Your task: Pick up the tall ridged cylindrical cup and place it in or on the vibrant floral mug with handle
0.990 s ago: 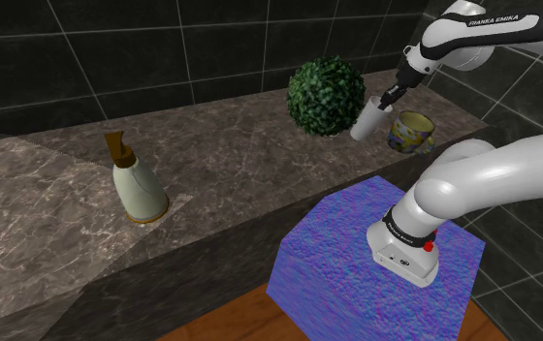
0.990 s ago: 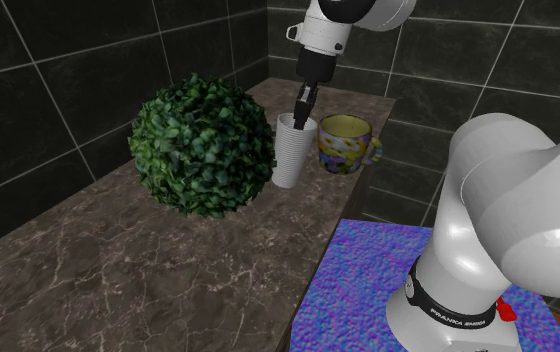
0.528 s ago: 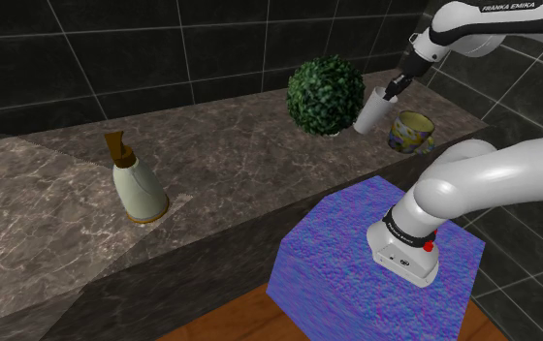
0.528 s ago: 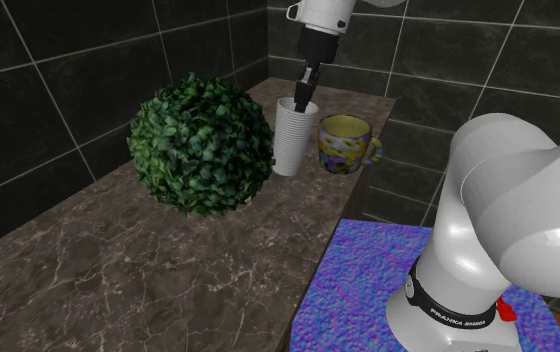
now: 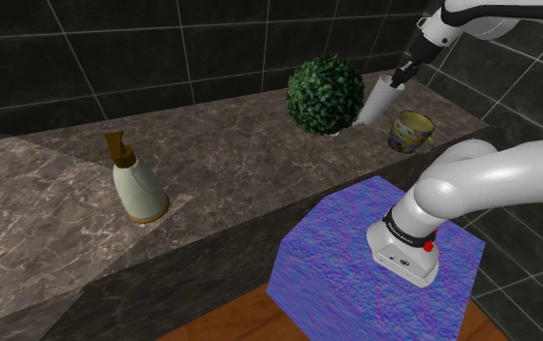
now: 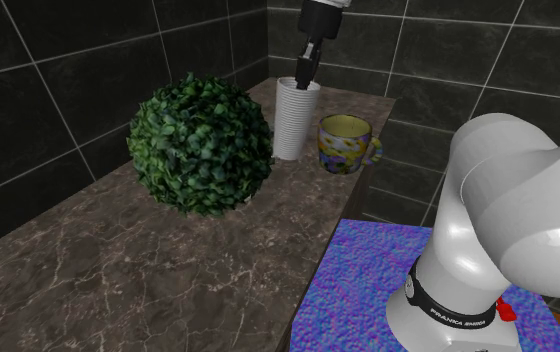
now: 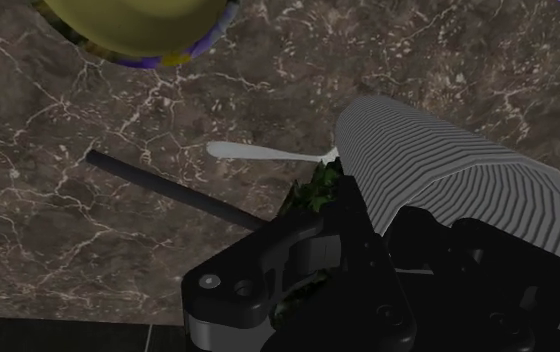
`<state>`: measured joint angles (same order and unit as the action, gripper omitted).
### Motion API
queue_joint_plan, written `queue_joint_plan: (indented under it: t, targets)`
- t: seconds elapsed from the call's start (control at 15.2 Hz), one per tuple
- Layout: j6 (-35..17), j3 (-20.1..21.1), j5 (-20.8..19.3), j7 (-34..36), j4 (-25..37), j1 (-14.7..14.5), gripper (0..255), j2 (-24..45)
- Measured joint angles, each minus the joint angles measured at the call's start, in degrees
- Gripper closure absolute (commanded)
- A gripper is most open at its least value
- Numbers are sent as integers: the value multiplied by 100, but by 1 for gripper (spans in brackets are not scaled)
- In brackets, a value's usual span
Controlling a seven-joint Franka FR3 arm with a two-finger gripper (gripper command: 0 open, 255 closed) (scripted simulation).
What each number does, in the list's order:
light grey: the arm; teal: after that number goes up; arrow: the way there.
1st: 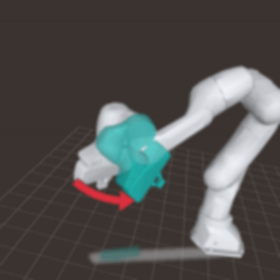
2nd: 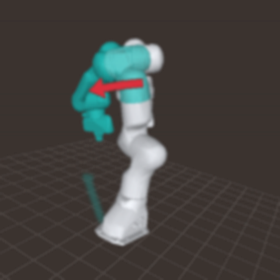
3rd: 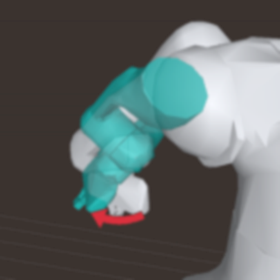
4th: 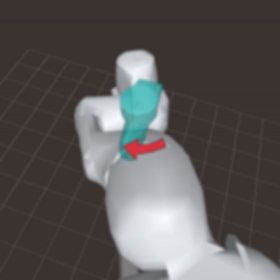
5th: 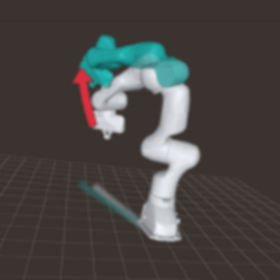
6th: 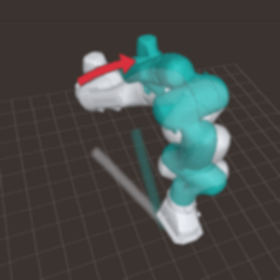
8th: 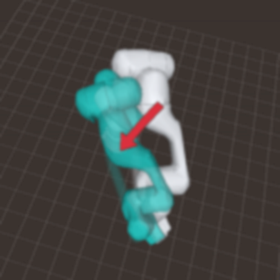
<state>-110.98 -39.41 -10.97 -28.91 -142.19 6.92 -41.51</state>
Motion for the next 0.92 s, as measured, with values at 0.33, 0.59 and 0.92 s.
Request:
queue_joint_plan:
  t: [0.33,0.59,0.92]
  targets:
    - [379,134,68,60,328,-18,255,-53]
    - [654,218,138,102,633,-65,255,-30]
    - [978,321,209,156,969,-104,255,-18]
